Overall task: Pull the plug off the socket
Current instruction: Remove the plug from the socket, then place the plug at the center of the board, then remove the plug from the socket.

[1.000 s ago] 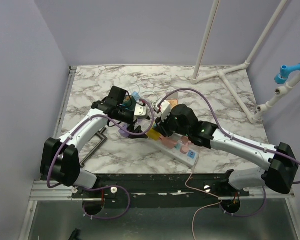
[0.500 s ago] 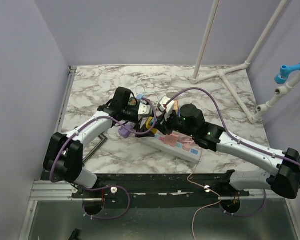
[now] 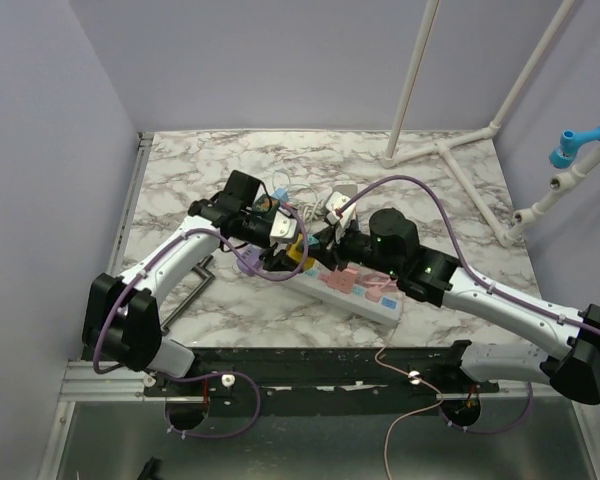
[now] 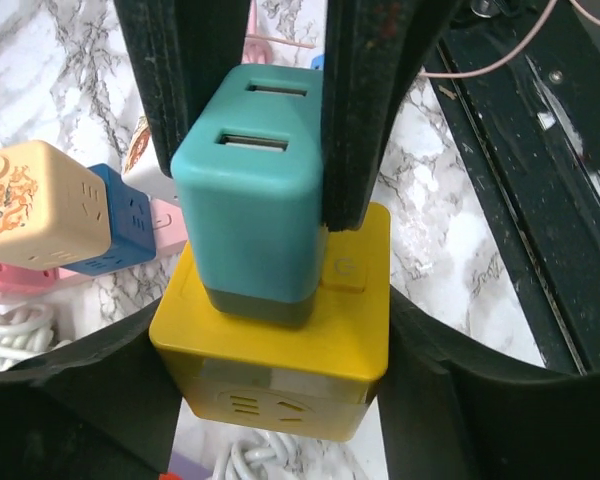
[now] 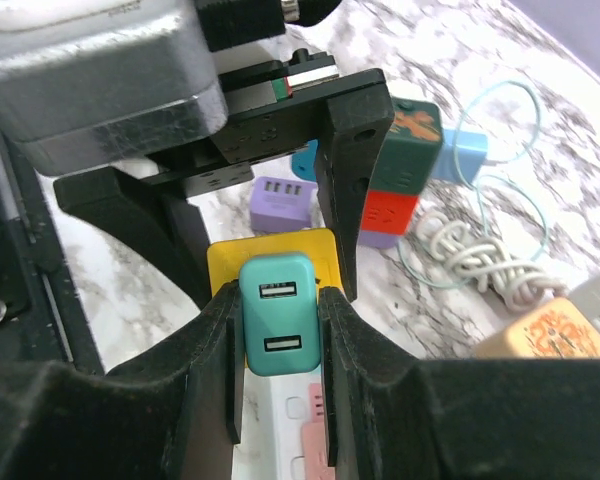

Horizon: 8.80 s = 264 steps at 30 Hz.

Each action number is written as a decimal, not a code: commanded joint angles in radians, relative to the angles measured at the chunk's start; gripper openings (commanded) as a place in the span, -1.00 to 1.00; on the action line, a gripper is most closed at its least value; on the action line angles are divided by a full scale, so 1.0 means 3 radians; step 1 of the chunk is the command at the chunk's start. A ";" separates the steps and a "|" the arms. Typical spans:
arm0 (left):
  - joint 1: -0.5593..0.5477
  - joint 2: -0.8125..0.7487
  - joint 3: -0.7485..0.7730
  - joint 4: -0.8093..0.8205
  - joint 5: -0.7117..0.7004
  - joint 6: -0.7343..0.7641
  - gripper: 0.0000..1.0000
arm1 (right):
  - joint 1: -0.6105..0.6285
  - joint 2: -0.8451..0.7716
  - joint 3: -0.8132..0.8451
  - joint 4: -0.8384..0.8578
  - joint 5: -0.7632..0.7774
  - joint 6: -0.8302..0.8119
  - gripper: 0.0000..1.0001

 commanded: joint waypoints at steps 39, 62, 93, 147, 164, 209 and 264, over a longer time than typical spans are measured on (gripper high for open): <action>0.0532 -0.1066 0.0175 -0.1225 -0.1170 -0.0389 -1.00 | 0.0063 -0.0531 0.0531 -0.0336 0.1306 -0.0313 -0.99; 0.2042 0.0885 0.1232 -0.0381 -0.2560 -0.1700 -0.99 | -0.2093 0.1046 0.0533 -0.1162 0.1895 0.1903 -0.99; 0.1771 0.1222 0.0770 -0.0037 -0.3146 -0.1495 0.52 | -0.2634 0.1301 -0.0331 -0.0827 0.2226 0.2433 -0.29; -0.1405 -0.0469 -0.1914 0.2721 -0.2753 0.0470 0.97 | -0.2173 -0.0581 -0.1221 0.0935 -0.1258 0.2012 0.56; -0.1580 0.0779 -0.2215 0.5386 -0.3911 0.0892 -0.24 | -0.2171 -0.0339 -0.0995 0.0459 -0.0964 0.1815 0.57; -0.1483 0.0883 -0.2855 0.7415 -0.3578 0.1571 -1.00 | -0.1409 -0.0076 -0.0801 0.0157 -0.1312 0.0671 1.00; -0.1370 0.0565 -0.3376 0.5945 -0.2625 0.2277 -1.00 | -0.1426 -0.0365 -0.0659 0.0261 -0.1052 0.0790 -0.99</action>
